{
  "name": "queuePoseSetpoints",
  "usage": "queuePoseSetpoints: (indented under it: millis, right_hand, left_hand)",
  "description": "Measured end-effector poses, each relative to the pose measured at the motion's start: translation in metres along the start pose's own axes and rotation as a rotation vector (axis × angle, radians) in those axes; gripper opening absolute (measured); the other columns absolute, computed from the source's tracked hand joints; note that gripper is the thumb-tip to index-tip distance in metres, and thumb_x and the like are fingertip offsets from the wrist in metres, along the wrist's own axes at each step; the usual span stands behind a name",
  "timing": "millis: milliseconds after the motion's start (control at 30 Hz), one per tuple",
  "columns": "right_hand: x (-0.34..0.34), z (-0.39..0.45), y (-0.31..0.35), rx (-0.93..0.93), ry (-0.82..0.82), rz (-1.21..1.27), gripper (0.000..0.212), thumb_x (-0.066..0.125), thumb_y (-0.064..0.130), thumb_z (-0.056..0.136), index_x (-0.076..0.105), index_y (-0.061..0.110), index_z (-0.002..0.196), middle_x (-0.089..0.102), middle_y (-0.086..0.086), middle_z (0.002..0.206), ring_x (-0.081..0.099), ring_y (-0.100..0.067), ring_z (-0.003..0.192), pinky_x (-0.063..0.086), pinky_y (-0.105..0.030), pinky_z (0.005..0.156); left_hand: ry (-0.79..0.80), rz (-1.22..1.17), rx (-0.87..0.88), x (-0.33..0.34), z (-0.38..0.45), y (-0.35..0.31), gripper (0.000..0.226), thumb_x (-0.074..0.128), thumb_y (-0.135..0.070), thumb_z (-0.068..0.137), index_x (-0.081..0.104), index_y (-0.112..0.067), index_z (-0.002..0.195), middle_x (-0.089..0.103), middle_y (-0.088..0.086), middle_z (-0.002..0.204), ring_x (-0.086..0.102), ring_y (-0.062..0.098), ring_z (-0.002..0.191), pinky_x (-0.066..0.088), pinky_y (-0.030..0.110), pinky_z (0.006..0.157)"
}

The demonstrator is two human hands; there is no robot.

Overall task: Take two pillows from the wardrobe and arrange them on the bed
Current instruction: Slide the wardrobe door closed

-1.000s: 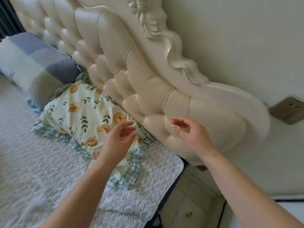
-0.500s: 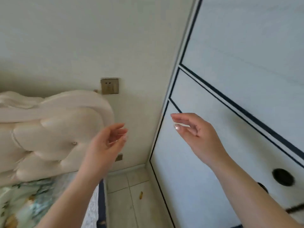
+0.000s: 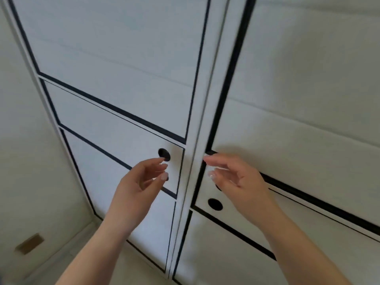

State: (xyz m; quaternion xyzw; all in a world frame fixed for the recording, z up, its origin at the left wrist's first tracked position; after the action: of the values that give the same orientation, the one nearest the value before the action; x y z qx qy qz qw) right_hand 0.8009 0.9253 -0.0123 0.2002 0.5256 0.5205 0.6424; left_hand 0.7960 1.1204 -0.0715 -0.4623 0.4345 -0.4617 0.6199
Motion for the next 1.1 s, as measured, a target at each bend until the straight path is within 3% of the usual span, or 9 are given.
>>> queuePoseSetpoints:
  millis: [100,233,367,433,533,667,833,1000,1100]
  right_hand:
    - [-0.054,-0.047,-0.003,-0.021,-0.051,-0.039,0.025,0.057,0.035,0.082,0.062,0.044,0.105,0.062,0.023,0.11,0.058,-0.005,0.11,0.047,-0.018,0.092]
    - [-0.133,-0.113,0.001,-0.046,-0.127,-0.16,0.026,0.054,0.035,0.083,0.063,0.038,0.108,0.061,0.019,0.111,0.057,-0.01,0.112,0.048,-0.025,0.093]
    - [-0.202,-0.173,0.017,-0.104,-0.176,-0.401,0.026,0.055,0.029,0.085,0.063,0.035,0.109,0.061,0.017,0.111,0.055,-0.001,0.111,0.041,-0.014,0.093]
    - [-0.229,-0.197,0.028,-0.158,-0.186,-0.577,0.025,0.055,0.027,0.087,0.064,0.029,0.11,0.06,0.012,0.114,0.054,0.002,0.11,0.04,-0.012,0.092]
    - [-0.259,-0.224,0.046,-0.313,-0.191,-0.902,0.02,0.055,0.021,0.089,0.068,0.02,0.105,0.059,0.0,0.122,0.052,-0.01,0.118,0.042,-0.024,0.098]
    - [-0.292,-0.238,0.063,-0.537,-0.215,-1.323,0.02,0.059,0.017,0.088,0.07,0.017,0.105,0.055,-0.011,0.133,0.046,-0.028,0.128,0.034,-0.051,0.107]
    - [-0.324,-0.237,0.076,-0.661,-0.209,-1.682,0.036,0.055,0.008,0.087,0.06,0.017,0.122,0.04,-0.015,0.145,0.033,-0.032,0.137,0.023,-0.063,0.108]
    - [-0.365,-0.23,0.07,-0.593,-0.136,-1.932,0.07,0.058,0.047,0.083,0.034,0.02,0.142,0.019,-0.012,0.154,0.016,-0.03,0.143,0.012,-0.066,0.109]
    - [-0.375,-0.228,0.066,-0.595,-0.082,-1.936,0.074,0.051,0.055,0.084,0.028,0.02,0.145,0.016,-0.01,0.156,0.012,-0.028,0.144,0.007,-0.064,0.111]
  left_hand:
    - [0.043,-0.022,0.048,0.065,-0.025,-0.023,0.022,0.064,-0.018,0.087,0.065,-0.033,0.103,0.071,-0.02,0.099,0.065,-0.003,0.095,0.05,0.012,0.078]
    - [0.129,0.008,0.175,0.15,-0.07,-0.066,0.022,0.063,-0.018,0.087,0.065,-0.035,0.1,0.069,-0.022,0.101,0.064,-0.002,0.098,0.048,0.015,0.087]
    - [0.142,0.22,0.503,0.215,-0.121,-0.117,0.021,0.061,-0.029,0.089,0.058,-0.04,0.106,0.062,-0.024,0.111,0.049,-0.014,0.11,0.034,0.004,0.091]
    - [0.119,0.301,0.709,0.24,-0.143,-0.136,0.028,0.059,-0.029,0.088,0.059,-0.03,0.116,0.057,-0.013,0.122,0.043,-0.005,0.122,0.034,0.018,0.103]
    - [0.089,0.446,0.928,0.278,-0.164,-0.149,0.043,0.059,-0.026,0.088,0.051,-0.018,0.13,0.041,0.008,0.145,0.028,0.019,0.142,0.023,0.05,0.114]
    - [0.092,0.587,1.086,0.327,-0.179,-0.166,0.061,0.053,-0.038,0.091,0.031,-0.013,0.142,0.019,0.016,0.155,0.009,0.035,0.147,0.011,0.06,0.115]
    - [0.066,0.709,1.073,0.377,-0.185,-0.196,0.091,0.052,-0.057,0.082,0.013,-0.011,0.15,0.005,0.02,0.157,0.004,0.039,0.146,0.009,0.068,0.111]
    - [0.05,0.745,0.938,0.4,-0.181,-0.2,0.109,0.051,-0.068,0.069,-0.001,-0.02,0.152,-0.008,0.022,0.159,-0.008,0.041,0.146,0.01,0.07,0.105]
    - [0.023,0.777,0.884,0.412,-0.181,-0.199,0.113,0.052,-0.072,0.067,-0.004,-0.023,0.152,-0.017,0.021,0.158,-0.011,0.042,0.145,0.009,0.069,0.104]
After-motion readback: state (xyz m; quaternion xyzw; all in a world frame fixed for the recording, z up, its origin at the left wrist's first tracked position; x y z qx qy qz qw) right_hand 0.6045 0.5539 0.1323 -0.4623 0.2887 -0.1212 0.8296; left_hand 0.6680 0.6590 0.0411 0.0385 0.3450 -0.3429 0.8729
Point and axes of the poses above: each hand's wrist, its own z-axis towards the middle knuckle, its own x-axis out of the palm, y = z × x, the point moved 10 cm from there along z, towards the middle knuckle
